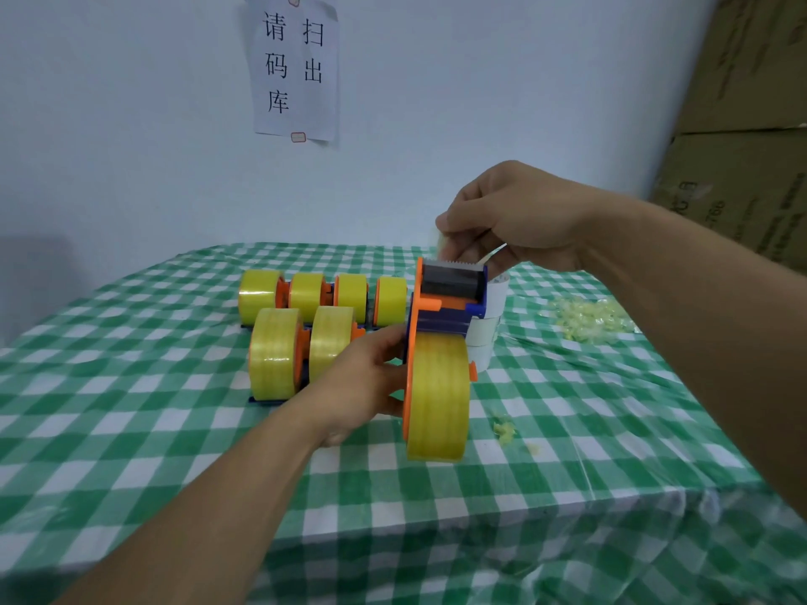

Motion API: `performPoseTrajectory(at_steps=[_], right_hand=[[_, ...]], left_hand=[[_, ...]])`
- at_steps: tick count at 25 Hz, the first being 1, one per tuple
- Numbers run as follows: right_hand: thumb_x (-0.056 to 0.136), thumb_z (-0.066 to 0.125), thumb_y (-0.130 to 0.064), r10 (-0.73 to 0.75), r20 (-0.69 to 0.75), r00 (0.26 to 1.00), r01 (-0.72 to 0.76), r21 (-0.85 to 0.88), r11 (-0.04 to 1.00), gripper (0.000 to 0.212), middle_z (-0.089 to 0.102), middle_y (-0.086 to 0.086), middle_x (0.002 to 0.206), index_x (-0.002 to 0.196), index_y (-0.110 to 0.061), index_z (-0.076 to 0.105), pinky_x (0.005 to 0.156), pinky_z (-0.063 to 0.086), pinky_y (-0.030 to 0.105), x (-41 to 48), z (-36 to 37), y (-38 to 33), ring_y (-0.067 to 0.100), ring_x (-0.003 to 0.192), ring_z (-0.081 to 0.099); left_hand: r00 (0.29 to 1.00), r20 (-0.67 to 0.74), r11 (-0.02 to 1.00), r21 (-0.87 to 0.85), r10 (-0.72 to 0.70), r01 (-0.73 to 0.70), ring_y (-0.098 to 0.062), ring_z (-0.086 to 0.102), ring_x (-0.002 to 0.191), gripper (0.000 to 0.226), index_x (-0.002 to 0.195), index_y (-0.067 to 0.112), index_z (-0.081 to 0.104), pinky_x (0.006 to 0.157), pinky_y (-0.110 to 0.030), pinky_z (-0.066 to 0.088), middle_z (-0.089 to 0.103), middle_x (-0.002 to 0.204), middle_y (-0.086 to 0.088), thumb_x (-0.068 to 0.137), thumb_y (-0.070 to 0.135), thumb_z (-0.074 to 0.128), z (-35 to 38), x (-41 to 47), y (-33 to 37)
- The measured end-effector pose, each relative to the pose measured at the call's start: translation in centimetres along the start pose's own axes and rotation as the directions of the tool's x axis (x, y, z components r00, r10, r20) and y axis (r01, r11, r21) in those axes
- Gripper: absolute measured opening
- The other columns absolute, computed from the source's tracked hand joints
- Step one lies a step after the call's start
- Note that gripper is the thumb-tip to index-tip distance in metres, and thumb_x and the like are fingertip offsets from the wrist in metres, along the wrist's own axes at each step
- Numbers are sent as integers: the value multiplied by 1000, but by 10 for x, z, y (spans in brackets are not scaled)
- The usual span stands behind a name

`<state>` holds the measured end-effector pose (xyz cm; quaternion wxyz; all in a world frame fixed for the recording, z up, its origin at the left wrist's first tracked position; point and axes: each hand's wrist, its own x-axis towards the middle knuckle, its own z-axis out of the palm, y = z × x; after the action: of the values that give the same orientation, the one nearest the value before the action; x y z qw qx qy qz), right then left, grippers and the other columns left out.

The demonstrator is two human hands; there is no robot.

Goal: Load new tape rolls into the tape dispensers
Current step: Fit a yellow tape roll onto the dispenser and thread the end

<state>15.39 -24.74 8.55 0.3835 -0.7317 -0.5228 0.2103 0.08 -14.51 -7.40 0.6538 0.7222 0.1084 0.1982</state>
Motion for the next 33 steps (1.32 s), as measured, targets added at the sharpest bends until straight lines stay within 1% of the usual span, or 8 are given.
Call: performPoseTrajectory(at_steps=[5,9,13,17,21,24,29,33], right_hand=[[100,60,-19,-9,6,1000,9,-18,1000,18,78,14,90,89,-6,64,60,57,31,-2,-2,-4,18,70,67],[98,63,-15,16,16,1000,-16,-10,1000,20,66,9,71,81,-4,60,56,56,29,-1,6,0,19,61,65],[96,61,-11,149,6,989,-148,152,977,17,66,7,61,79,-6,63,60,61,34,3,16,5,21,57,67],[95,62,-10,213,-12,977,-208,175,962,18,70,9,66,78,-7,63,66,64,38,7,21,8,22,62,70],[98,60,-13,267,-19,964,-255,240,937,18,73,10,69,82,-7,66,56,63,34,9,23,14,21,59,71],[99,59,-14,288,3,958,-278,277,920,18,74,10,69,84,-6,67,53,60,31,10,22,17,19,57,72],[100,58,-14,264,7,964,-252,321,913,17,75,11,76,87,-7,67,57,62,30,12,20,22,21,64,72],[101,56,-14,264,9,965,-250,348,903,19,75,12,79,88,-6,69,66,65,35,14,23,22,22,68,73]], left_hand=[[1000,-9,1000,-2,-10,10,-27,74,95,34,121,20,66,64,-29,58,73,114,-8,97,-2,56,-2,1,0],[1000,10,1000,-16,12,-11,-25,74,92,37,121,19,66,64,-28,58,75,109,-4,96,-7,55,-3,1,1],[998,-36,999,14,42,-41,-26,74,90,34,121,13,65,63,-26,57,73,112,-11,96,-7,56,-2,4,2],[998,-52,999,25,39,-38,-23,74,87,33,122,10,64,62,-25,57,69,117,-18,95,-6,57,0,4,0],[997,-68,999,20,35,-33,-30,73,92,32,123,9,65,62,-26,57,70,117,-18,96,-6,56,2,7,-3],[997,-72,999,-7,33,-33,-24,74,88,34,123,10,65,61,-26,57,70,116,-18,96,-8,56,4,6,-3],[997,-75,1000,-14,16,-17,-21,75,83,34,122,13,66,59,-27,57,73,110,-13,96,-7,56,2,5,0],[996,-84,1000,-28,8,-10,-22,75,82,35,121,13,67,58,-29,57,76,103,-9,96,-8,55,1,2,0]])
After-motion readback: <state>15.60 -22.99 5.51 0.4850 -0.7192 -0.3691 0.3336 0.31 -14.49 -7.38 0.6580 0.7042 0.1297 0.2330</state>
